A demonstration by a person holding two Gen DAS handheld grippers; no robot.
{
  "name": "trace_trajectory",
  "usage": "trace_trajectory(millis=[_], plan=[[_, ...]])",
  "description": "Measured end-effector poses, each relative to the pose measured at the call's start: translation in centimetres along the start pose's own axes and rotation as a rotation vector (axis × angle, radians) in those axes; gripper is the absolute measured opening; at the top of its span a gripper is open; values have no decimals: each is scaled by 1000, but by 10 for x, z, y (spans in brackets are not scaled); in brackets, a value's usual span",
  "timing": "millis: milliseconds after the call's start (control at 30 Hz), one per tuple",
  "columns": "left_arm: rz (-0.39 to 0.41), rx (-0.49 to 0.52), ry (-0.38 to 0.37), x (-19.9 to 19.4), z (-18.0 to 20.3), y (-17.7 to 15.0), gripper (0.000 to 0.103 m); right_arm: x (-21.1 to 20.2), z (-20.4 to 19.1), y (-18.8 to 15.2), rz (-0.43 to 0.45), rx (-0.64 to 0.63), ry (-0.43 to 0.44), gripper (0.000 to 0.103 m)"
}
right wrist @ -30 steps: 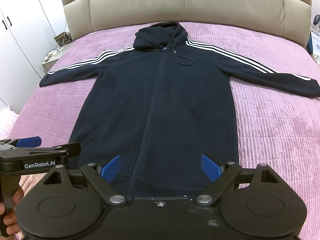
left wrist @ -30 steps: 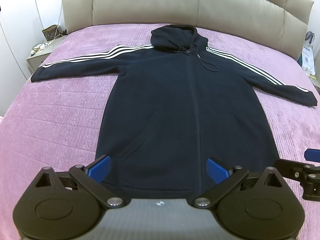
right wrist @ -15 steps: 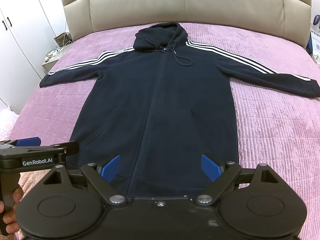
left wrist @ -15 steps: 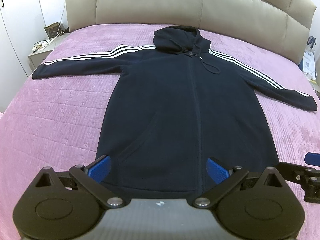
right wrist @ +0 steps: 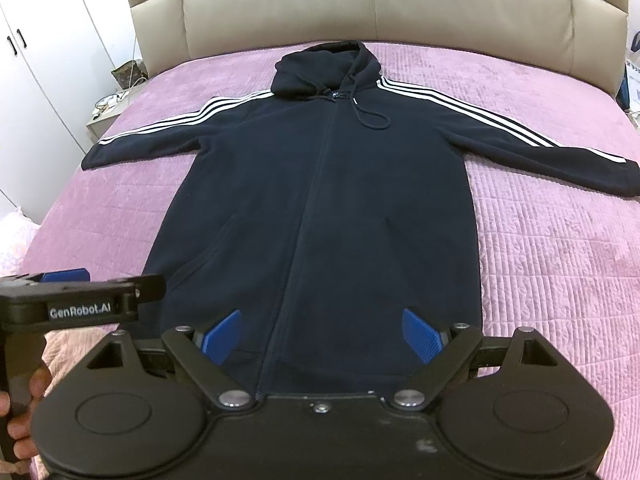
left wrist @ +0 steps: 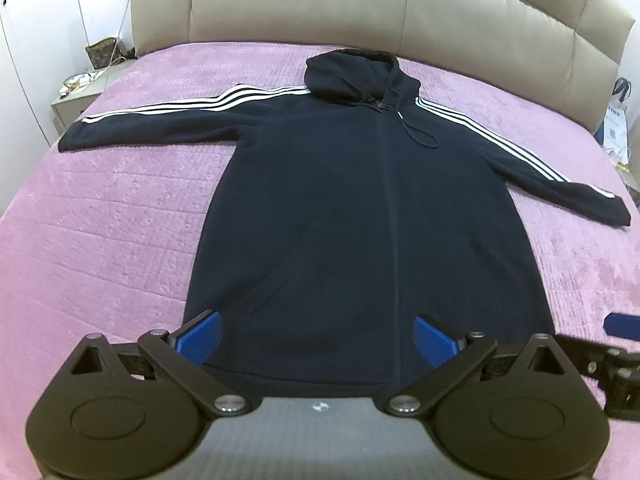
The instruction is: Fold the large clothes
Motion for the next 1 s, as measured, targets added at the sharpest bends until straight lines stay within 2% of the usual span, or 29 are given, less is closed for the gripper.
trace_trajectory(millis=[400,600,767,933,1000], plan=[[-25,-32,-11,22,-22,11,103,12,-25,13,-5,-57,9,103],[-59,-71,-20,50,-49,27,103,32,-53,45,2,-89,68,103],[-104,-186,-29,89,-88,56,103,83,-79,89,-3,-98,112,103],[-68,-302,-2,132,-138,105,103,151,-101,141,-16,-63,166,103],[-54,-343,31,152,-163,130,103,185,-109,163,-29,-67,183,103]])
Point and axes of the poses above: each gripper's, at about its wrist camera, not at the fingertips, and x roughly the way its jaws point, z to its right, y to its top, the point moved 10 cm from there along x, roughly the way its jaws point, and after that the axes turned 8 degrees about -x, right-handed, at the moved point
